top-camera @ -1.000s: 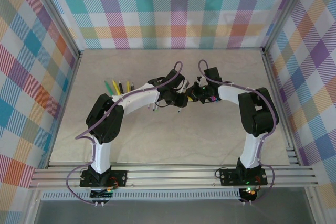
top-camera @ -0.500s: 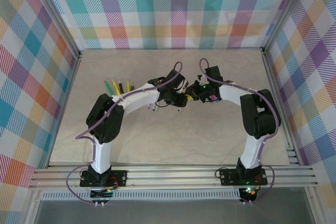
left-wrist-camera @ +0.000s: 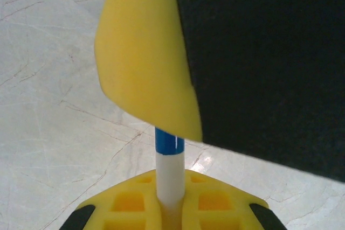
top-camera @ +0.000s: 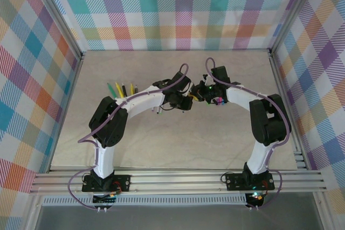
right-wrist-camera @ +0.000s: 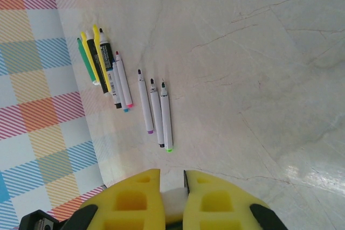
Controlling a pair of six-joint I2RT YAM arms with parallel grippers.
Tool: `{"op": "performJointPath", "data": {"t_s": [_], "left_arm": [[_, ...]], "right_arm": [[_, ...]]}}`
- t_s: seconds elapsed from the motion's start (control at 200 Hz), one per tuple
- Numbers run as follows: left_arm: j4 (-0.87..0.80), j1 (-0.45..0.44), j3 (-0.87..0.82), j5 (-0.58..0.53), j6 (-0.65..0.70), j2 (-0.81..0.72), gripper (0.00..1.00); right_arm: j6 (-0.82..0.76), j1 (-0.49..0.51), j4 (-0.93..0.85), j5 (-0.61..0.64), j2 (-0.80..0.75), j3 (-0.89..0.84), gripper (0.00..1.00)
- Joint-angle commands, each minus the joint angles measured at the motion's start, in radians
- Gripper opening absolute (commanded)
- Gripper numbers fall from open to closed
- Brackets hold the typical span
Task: Open the pen caps
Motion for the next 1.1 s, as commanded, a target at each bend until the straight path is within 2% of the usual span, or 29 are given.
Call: {"op": "performJointPath", "data": {"t_s": [0.0, 0.09, 0.115, 0.15, 0.205, 0.245, 0.32, 0.375, 0.49, 0.65, 0.86, 1.095], "left_arm": [[0.016, -0.002, -0.060, 0.058, -0.001, -0.043, 0.00], [0.047, -0.020, -0.136, 0.070, -0.055, -0.105, 0.00], [0.059, -0.045, -0.172, 0.117, -0.090, -0.130, 0.00], [0.057, -0.111, -0.225, 0.146, -0.131, -0.169, 0.00], [0.029, -0.248, -0.310, 0.057, -0.191, -0.244, 0.00], [0.028, -0.308, -0.370, 0.043, -0.236, -0.291, 0.00], [0.029, -0.321, -0.452, -0.004, -0.303, -0.378, 0.00], [0.006, -0.296, -0.465, -0.041, -0.295, -0.424, 0.00], [-0.030, -0.218, -0.431, -0.067, -0.250, -0.453, 0.00], [-0.159, -0.112, -0.258, -0.142, -0.115, -0.353, 0.00], [-0.233, -0.014, -0.068, -0.241, -0.045, -0.128, 0.00], [-0.257, 0.036, 0.057, -0.316, -0.047, 0.074, 0.00]], "right_arm": [[0.010, 0.007, -0.003, -0.007, -0.009, 0.006, 0.00], [0.005, -0.003, -0.015, 0.037, 0.008, 0.051, 0.00], [-0.016, -0.019, -0.051, 0.061, 0.039, 0.118, 0.00], [-0.047, -0.047, -0.126, 0.087, 0.090, 0.228, 0.00], [-0.041, -0.119, -0.207, 0.072, 0.216, 0.445, 0.00], [-0.020, -0.146, -0.229, 0.057, 0.275, 0.560, 0.00], [-0.021, -0.158, -0.312, 0.066, 0.368, 0.763, 0.00], [-0.021, -0.158, -0.351, 0.051, 0.398, 0.825, 0.00], [-0.036, -0.156, -0.333, 0.041, 0.367, 0.768, 0.00], [-0.097, -0.152, -0.318, 0.084, 0.265, 0.576, 0.00], [-0.240, -0.087, -0.403, 0.262, 0.152, 0.402, 0.00], [-0.349, 0.007, -0.506, 0.458, 0.155, 0.379, 0.00]]}}
